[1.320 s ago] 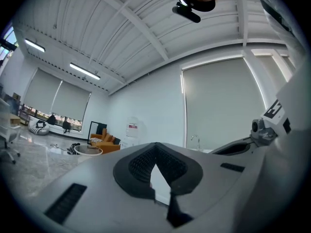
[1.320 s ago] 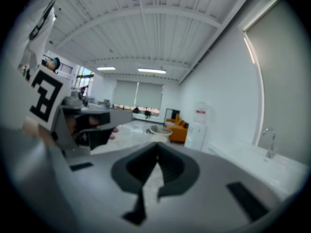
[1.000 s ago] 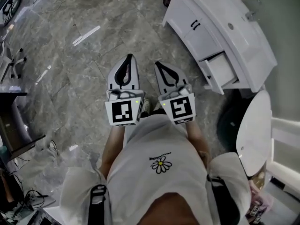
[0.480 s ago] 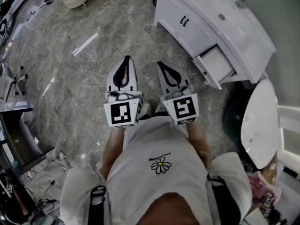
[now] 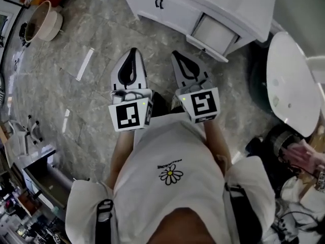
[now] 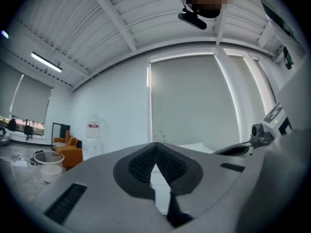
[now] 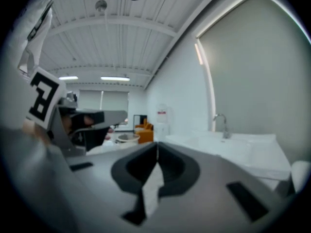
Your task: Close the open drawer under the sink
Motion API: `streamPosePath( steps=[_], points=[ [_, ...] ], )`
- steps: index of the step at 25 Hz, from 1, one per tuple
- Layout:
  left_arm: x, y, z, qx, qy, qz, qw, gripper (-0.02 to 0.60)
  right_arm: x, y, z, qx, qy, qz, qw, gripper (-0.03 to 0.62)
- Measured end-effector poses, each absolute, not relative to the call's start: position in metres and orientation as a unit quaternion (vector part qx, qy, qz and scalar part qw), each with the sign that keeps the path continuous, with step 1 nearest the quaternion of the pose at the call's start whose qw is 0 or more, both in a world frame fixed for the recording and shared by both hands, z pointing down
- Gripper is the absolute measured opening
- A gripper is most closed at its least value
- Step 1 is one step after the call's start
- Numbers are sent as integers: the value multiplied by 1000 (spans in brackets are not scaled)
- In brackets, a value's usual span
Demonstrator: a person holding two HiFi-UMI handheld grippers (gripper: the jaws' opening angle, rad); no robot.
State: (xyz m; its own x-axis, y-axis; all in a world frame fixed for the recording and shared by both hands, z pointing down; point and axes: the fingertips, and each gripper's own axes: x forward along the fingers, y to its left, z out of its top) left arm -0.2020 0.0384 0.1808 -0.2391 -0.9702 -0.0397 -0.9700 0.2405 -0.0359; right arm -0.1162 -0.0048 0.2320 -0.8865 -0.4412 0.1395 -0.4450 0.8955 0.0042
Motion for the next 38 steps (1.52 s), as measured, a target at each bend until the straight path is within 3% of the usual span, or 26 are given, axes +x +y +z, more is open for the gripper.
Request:
streamPosePath(
  steps=[17,27,38],
  points=[
    [-69,-110,151,-843,534,50,53,20,53,-80,206,598,-800,28,34,29],
    [-44,-124,154,-872,485,57,34,20,79,-73,206,659,-751,36,27,29],
    [-62,-151,177,-862,505,18,33,20,62,-117,210,633,-773,34,30,29]
  ],
)
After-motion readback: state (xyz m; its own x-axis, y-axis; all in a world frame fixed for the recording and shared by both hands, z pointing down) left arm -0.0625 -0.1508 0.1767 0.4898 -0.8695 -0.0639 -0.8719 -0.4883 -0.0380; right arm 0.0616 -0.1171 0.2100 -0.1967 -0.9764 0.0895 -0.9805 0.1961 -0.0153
